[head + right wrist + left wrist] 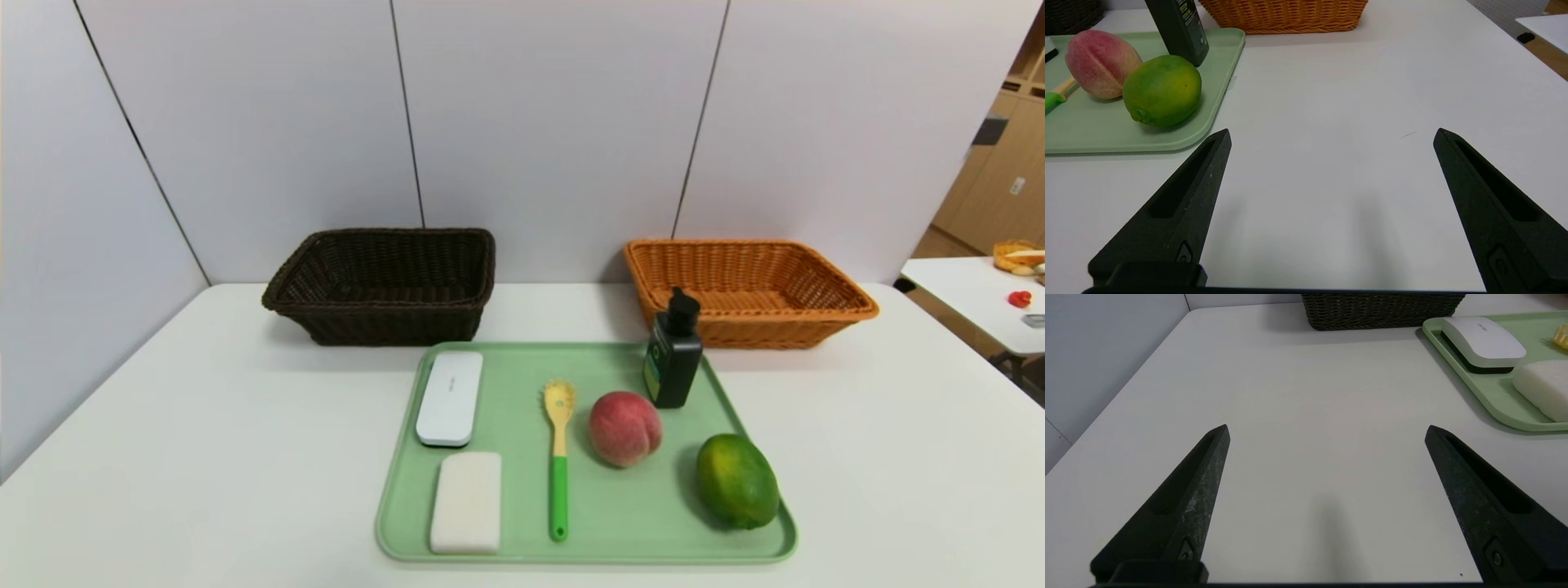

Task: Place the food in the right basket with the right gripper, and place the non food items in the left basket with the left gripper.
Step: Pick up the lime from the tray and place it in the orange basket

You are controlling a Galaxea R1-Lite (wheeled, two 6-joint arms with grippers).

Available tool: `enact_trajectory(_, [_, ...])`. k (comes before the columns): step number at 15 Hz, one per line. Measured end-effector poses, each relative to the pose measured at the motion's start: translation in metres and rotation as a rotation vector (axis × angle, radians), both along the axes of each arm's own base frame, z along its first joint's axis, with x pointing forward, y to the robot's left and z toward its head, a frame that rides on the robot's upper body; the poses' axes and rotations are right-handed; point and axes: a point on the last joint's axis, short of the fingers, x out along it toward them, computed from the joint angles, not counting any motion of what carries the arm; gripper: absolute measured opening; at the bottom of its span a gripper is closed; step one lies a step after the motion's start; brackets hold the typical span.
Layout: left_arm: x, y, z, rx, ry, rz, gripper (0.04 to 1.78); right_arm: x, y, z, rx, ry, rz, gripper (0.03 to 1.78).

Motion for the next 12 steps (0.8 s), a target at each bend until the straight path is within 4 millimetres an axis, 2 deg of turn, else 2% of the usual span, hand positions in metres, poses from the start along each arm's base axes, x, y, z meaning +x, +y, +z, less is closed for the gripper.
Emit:
enact_trajectory(3, [0.0, 0.0, 0.0, 0.002, 0.001, 0.007, 1.69, -0.003, 0.0, 0.032, -0.022, 0.012, 0.022, 1.71])
enact_trajectory(4, [-0.001, 0.0, 0.003, 0.002, -0.001, 0.002, 1.69, -0.002, 0.001, 0.049, -0.023, 0.036, 0.033, 1.71])
enact_trajectory(6, [-0.008, 0.0, 0.024, -0.005, -0.001, -0.001, 1.69, 0.01, 0.001, 0.093, -0.021, 0.1, 0.055, 1.71])
enact_trajectory(7, [-0.013, 0.0, 0.04, -0.02, 0.008, -0.001, 1.69, 0.021, 0.001, 0.116, -0.017, 0.138, 0.06, 1.71])
enact_trajectory(9, [-0.018, 0.0, 0.08, -0.063, 0.083, 0.0, 1.69, 0.056, 0.002, 0.164, 0.007, 0.217, 0.073, 1.71])
enact_trajectory(11, [-0.008, 0.0, 0.117, -0.1, 0.2, 0.008, 1.69, 0.102, 0.005, 0.207, 0.054, 0.307, 0.098, 1.71])
enact_trajectory(12, [0.005, 0.0, 0.138, -0.115, 0.257, 0.012, 1.69, 0.124, 0.009, 0.224, 0.088, 0.367, 0.117, 1.71])
